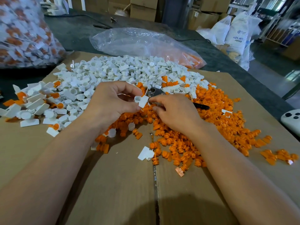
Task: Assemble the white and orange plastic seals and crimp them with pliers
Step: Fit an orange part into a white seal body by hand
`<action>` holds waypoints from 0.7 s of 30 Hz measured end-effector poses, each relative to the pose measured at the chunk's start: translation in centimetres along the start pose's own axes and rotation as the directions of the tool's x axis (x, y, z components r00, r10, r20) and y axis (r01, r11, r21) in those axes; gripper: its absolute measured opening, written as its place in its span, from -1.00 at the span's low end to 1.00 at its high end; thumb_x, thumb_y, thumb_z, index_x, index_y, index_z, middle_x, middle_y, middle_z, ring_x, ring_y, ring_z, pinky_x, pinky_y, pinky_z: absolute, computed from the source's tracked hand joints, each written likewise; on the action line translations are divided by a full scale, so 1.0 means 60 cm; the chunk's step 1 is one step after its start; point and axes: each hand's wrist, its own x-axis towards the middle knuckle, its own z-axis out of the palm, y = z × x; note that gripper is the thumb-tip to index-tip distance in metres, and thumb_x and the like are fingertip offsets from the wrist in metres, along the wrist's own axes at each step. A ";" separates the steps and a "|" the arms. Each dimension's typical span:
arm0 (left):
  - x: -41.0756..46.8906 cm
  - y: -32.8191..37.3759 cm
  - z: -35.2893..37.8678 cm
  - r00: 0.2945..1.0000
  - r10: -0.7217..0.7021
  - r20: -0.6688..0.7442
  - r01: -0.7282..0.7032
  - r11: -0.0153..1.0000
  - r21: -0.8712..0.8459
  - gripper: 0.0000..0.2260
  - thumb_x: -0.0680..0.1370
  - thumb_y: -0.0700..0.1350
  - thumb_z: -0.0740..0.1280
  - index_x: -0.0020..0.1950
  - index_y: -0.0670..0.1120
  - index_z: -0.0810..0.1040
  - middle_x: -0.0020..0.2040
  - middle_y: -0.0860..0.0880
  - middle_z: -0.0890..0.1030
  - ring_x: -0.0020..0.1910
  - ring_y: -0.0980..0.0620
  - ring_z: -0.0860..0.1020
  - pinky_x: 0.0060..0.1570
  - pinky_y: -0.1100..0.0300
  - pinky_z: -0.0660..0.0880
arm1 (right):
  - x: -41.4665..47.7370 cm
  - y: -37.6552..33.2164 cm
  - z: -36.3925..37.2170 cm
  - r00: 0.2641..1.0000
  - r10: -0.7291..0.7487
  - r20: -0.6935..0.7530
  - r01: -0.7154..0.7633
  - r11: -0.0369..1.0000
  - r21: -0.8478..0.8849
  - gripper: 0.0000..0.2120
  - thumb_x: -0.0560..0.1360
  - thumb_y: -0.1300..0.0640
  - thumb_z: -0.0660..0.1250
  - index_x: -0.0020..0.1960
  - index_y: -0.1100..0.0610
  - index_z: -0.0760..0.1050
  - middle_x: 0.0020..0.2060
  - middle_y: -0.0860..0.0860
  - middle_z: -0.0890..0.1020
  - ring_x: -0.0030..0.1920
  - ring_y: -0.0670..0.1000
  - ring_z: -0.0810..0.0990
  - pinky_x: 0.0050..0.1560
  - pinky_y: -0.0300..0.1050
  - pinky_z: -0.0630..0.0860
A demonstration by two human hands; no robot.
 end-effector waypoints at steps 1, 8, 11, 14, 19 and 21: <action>0.000 0.000 0.000 1.000 0.000 0.009 0.000 1.000 -0.002 -0.69 0.26 -0.43 0.48 -0.25 -0.02 0.61 -0.37 0.16 0.63 -0.38 0.26 0.55 -0.30 0.42 0.52 | 0.001 0.000 0.001 1.000 0.001 0.005 -0.001 1.000 -0.021 -0.68 0.55 0.02 0.20 0.30 -0.06 0.42 0.14 -0.01 0.59 0.15 0.03 0.51 0.00 -0.10 0.44; 0.001 -0.001 0.001 0.998 0.014 0.064 -0.011 0.999 -0.039 -0.71 0.26 -0.47 0.45 -0.26 -0.08 0.59 -0.38 0.11 0.64 -0.38 0.22 0.56 -0.31 0.38 0.55 | 0.004 0.001 0.007 1.000 0.010 -0.014 -0.011 0.999 -0.038 -0.76 0.52 0.02 0.26 0.17 -0.03 0.51 0.06 -0.02 0.59 0.09 0.02 0.52 -0.16 -0.18 0.31; 0.002 -0.004 0.002 0.998 0.015 0.066 -0.013 0.999 -0.036 -0.68 0.25 -0.47 0.47 -0.27 -0.05 0.58 -0.38 0.11 0.62 -0.37 0.22 0.55 -0.31 0.38 0.54 | 0.004 -0.001 0.006 1.000 0.002 -0.029 -0.003 1.000 -0.028 -0.78 0.51 0.04 0.28 0.14 0.00 0.52 0.05 -0.01 0.58 0.06 0.03 0.52 -0.18 -0.18 0.30; 0.003 -0.006 0.002 0.999 0.009 0.045 -0.007 0.999 -0.039 -0.66 0.23 -0.45 0.48 -0.23 -0.03 0.57 -0.32 0.07 0.59 -0.39 0.25 0.52 -0.33 0.40 0.52 | 0.003 -0.001 0.005 0.999 0.002 -0.041 -0.002 1.000 -0.008 -0.82 0.50 0.05 0.30 0.09 0.01 0.51 0.01 -0.01 0.57 0.02 0.03 0.52 -0.20 -0.17 0.29; 0.003 -0.003 0.003 0.999 0.008 0.041 -0.006 0.999 -0.032 -0.69 0.22 -0.40 0.50 -0.22 -0.04 0.57 -0.30 0.05 0.57 -0.41 0.26 0.52 -0.38 0.44 0.47 | 0.002 0.000 0.005 1.000 -0.004 -0.028 0.004 1.000 0.006 -0.88 0.49 0.07 0.30 0.01 0.04 0.50 -0.06 -0.01 0.53 -0.04 0.03 0.49 -0.22 -0.14 0.31; 0.003 -0.002 0.003 0.999 0.007 0.038 -0.006 1.000 -0.030 -0.70 0.23 -0.39 0.50 -0.23 -0.04 0.57 -0.35 0.10 0.59 -0.41 0.27 0.53 -0.38 0.46 0.46 | 0.003 0.001 0.004 1.000 0.005 -0.027 -0.004 0.999 0.033 -0.90 0.49 0.07 0.30 -0.02 0.05 0.50 -0.07 -0.02 0.51 -0.06 0.00 0.47 -0.21 -0.15 0.31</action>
